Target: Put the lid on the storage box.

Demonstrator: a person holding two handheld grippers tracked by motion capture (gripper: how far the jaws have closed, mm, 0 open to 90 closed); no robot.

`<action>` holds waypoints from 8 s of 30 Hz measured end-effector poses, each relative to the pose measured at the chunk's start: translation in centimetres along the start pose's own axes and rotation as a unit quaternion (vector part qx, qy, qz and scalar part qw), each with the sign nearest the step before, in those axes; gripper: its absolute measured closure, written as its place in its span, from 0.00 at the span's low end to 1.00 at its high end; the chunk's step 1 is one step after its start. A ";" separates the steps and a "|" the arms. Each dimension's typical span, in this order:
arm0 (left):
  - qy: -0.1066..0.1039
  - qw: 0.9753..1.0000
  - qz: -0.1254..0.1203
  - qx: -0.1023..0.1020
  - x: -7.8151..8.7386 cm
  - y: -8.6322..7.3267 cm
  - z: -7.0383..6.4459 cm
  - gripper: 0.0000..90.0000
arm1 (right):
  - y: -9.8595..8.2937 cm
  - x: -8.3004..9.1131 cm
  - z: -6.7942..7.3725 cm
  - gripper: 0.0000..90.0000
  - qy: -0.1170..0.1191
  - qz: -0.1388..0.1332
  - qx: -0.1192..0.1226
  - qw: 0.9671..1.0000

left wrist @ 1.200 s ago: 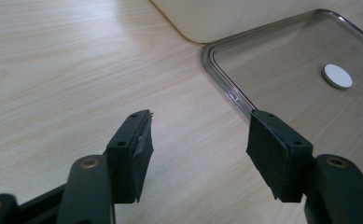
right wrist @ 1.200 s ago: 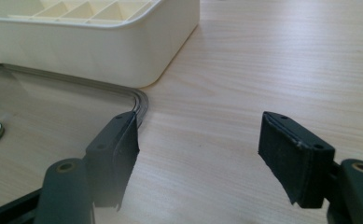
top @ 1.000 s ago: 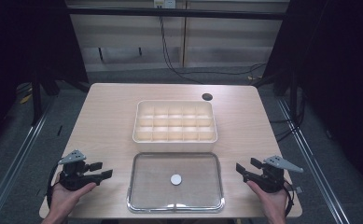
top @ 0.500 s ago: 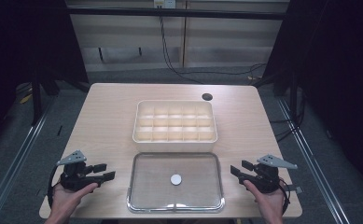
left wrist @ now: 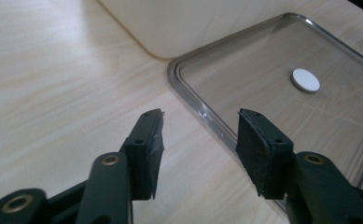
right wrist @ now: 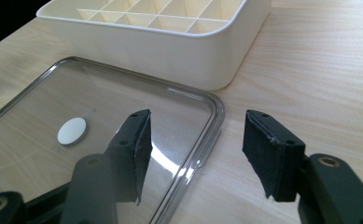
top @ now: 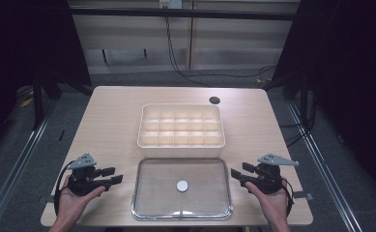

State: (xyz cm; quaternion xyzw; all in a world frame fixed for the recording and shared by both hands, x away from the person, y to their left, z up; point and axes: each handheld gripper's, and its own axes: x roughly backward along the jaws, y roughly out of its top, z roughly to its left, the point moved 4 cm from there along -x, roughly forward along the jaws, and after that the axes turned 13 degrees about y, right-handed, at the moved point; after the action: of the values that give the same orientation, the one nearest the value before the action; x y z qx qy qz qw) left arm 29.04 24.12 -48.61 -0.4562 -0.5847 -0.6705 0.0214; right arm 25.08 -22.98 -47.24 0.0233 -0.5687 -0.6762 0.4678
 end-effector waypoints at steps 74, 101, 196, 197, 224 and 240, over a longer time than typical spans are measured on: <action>-0.047 0.995 0.081 -0.025 -5.5 -0.9 -3.8 0.62 | -2.4 -6.0 -2.4 0.59 0.017 0.038 -0.112 0.993; -0.052 0.995 0.079 -0.021 -5.6 -0.9 -4.0 0.66 | -1.6 -4.1 -2.5 0.76 0.132 -0.043 -0.193 0.971; -0.074 0.994 -0.049 0.060 -1.1 5.5 -2.1 0.82 | 4.3 -2.4 0.4 0.78 0.102 -0.069 -0.083 0.989; -0.074 0.995 -0.047 0.057 -1.1 5.6 -2.0 0.82 | 4.4 -2.4 0.4 0.78 0.101 -0.070 -0.081 0.989; -0.059 0.995 -0.069 0.038 -0.2 9.7 -1.1 0.82 | 8.8 -2.2 0.1 0.77 0.096 -0.092 -0.072 0.989; -0.042 0.995 -0.081 0.032 -0.1 12.1 -0.4 0.81 | 11.4 -2.2 -0.2 0.77 0.097 -0.102 -0.061 0.988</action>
State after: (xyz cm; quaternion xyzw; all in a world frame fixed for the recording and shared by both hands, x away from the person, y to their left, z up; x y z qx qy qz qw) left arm 35.67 19.90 -39.38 -0.4343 -0.6411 -0.6313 -0.0429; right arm 33.33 -20.70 -39.35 0.1182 -0.4730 -0.7480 0.4502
